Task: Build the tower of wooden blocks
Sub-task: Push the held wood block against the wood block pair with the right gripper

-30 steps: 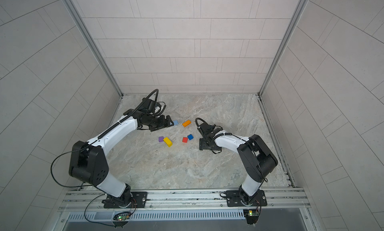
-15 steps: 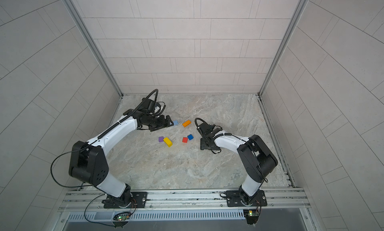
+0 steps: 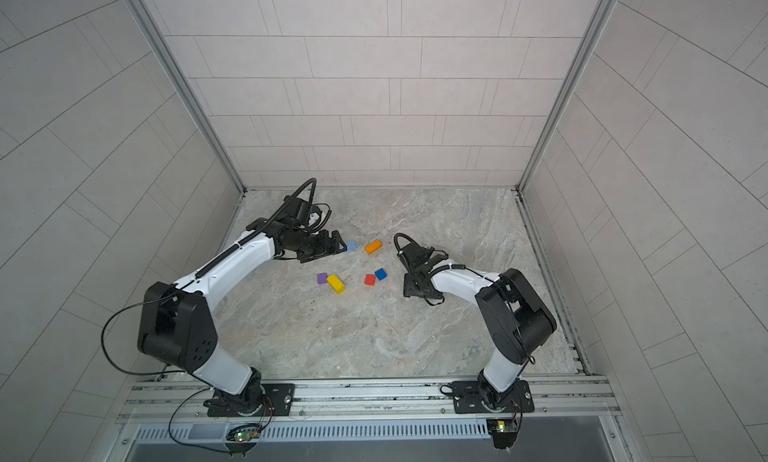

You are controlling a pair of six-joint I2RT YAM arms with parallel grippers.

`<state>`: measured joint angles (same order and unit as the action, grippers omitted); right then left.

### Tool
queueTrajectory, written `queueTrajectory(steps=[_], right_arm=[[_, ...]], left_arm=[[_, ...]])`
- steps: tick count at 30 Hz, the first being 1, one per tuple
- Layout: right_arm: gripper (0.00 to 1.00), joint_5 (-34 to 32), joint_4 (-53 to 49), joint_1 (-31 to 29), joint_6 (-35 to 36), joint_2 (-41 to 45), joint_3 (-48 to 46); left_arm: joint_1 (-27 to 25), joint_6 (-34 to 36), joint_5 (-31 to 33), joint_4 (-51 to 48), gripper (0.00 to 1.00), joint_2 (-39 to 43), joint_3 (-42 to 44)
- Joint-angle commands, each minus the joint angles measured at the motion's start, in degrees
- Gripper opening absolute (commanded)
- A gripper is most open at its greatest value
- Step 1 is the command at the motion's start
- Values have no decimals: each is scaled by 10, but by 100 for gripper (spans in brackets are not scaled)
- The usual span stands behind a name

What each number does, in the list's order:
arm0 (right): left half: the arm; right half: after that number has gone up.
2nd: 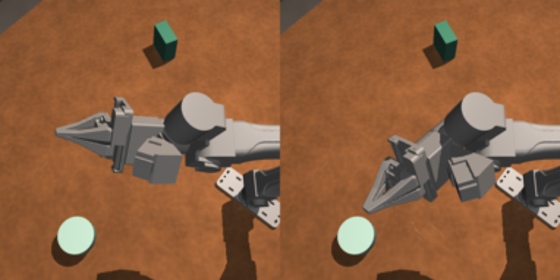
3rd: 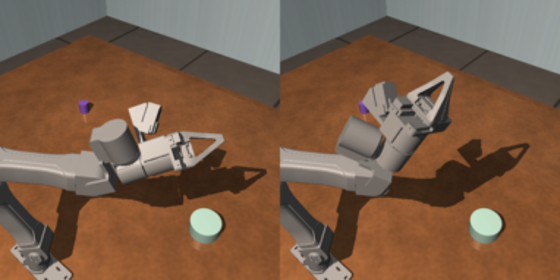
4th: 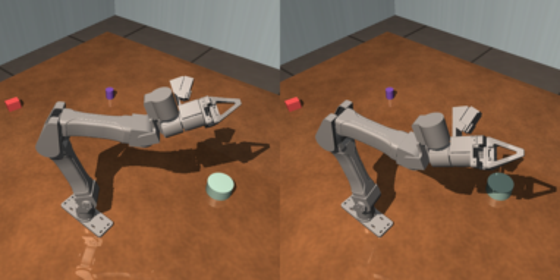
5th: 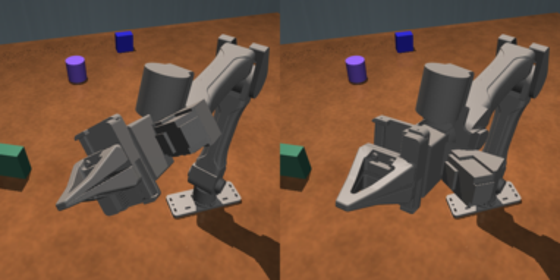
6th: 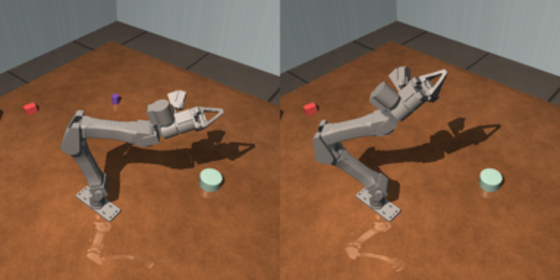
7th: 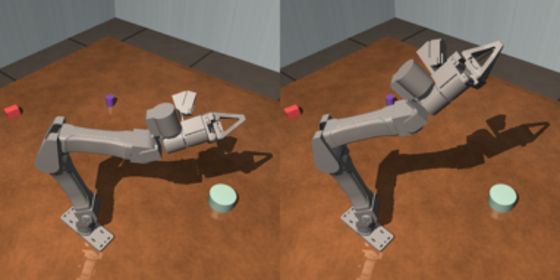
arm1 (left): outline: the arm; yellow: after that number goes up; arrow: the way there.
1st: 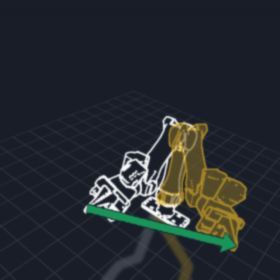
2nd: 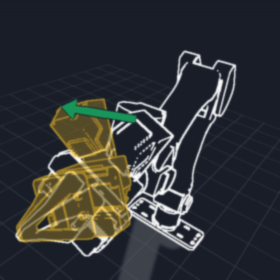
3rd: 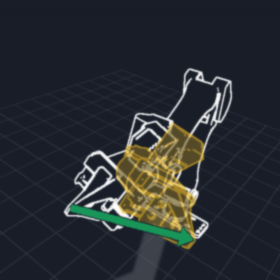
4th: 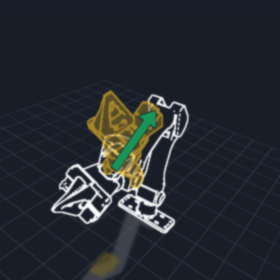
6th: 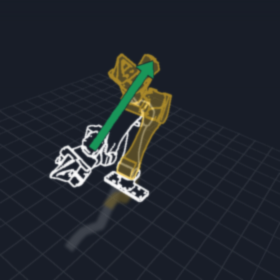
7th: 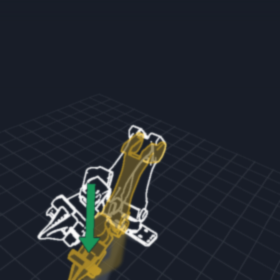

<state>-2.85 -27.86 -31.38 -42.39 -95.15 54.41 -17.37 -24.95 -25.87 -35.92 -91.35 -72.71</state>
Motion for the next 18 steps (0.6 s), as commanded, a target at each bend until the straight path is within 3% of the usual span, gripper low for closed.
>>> queueTrajectory(steps=[1, 18], right_arm=[[72, -9, -9, 6, 4, 1, 1], [72, 16, 8, 12, 6, -16, 9]], left_arm=[[4, 7, 4, -11, 93, 6, 2], [5, 10, 9, -13, 93, 7, 2]])
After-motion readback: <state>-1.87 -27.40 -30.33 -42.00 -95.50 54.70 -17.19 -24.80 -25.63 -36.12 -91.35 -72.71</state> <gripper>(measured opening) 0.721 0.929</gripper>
